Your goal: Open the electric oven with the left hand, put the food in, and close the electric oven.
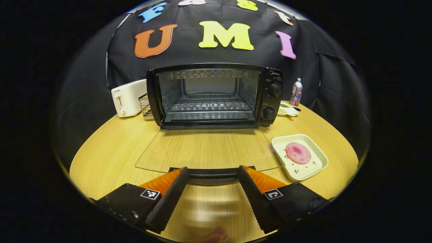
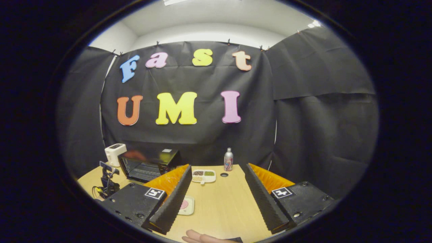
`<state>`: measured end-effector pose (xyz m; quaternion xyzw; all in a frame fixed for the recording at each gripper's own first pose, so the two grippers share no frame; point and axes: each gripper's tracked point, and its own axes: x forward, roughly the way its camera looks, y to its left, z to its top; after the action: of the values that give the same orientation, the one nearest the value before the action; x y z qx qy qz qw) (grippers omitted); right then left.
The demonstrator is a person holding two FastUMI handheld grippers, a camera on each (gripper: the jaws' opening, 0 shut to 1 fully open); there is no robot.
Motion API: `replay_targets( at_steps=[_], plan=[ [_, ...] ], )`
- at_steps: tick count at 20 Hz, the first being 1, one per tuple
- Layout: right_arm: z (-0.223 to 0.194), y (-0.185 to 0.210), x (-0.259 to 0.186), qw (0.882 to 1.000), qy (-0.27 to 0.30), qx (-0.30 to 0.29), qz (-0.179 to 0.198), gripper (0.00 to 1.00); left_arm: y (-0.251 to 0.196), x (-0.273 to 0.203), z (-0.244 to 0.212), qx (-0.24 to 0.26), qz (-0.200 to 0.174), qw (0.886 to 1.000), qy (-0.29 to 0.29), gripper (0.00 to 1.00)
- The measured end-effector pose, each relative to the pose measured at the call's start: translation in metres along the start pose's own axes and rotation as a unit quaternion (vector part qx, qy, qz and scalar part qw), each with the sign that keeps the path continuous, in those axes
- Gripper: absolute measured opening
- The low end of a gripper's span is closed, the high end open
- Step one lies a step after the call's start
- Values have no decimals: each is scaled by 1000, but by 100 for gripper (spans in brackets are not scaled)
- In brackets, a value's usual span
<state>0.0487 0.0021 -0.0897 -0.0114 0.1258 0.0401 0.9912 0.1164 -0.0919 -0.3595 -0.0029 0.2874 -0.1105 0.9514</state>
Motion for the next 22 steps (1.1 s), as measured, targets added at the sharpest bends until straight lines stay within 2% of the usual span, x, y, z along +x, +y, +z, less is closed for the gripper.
replay_targets(
  at_steps=[4, 8, 10, 11, 14, 17, 20, 21, 22],
  plan=[
    [-27, 14, 35, 997, 73, -16, 7, 96, 7, -13, 18, -2, -3, 1000, -23, 95],
    [-74, 35, 72, 983, 180, -28, 29, 96, 12, -51, 55, -3, -9, 996, -84, 94],
    [-101, 46, 88, 970, 236, -29, 42, 100, 15, -76, 74, 0, -10, 992, -122, 95],
    [-116, 51, 97, 963, 263, -23, 47, 96, 18, -89, 83, 2, -8, 990, -142, 95],
    [-155, 62, 115, 939, 338, -7, 61, 97, 28, -130, 105, 7, 4, 981, -193, 94],
    [-187, 62, 142, 920, 386, -2, 62, 96, 36, -167, 123, 0, 10, 973, -231, 94],
    [-221, 63, 165, 896, 440, 5, 62, 96, 43, -195, 137, -1, 15, 968, -251, 95],
    [-232, 69, 170, 887, 457, 8, 72, 95, 47, -204, 142, 0, 21, 966, -256, 94],
    [-245, 73, 173, 877, 474, 14, 80, 88, 51, -213, 148, 4, 30, 964, -263, 94]
  ],
)
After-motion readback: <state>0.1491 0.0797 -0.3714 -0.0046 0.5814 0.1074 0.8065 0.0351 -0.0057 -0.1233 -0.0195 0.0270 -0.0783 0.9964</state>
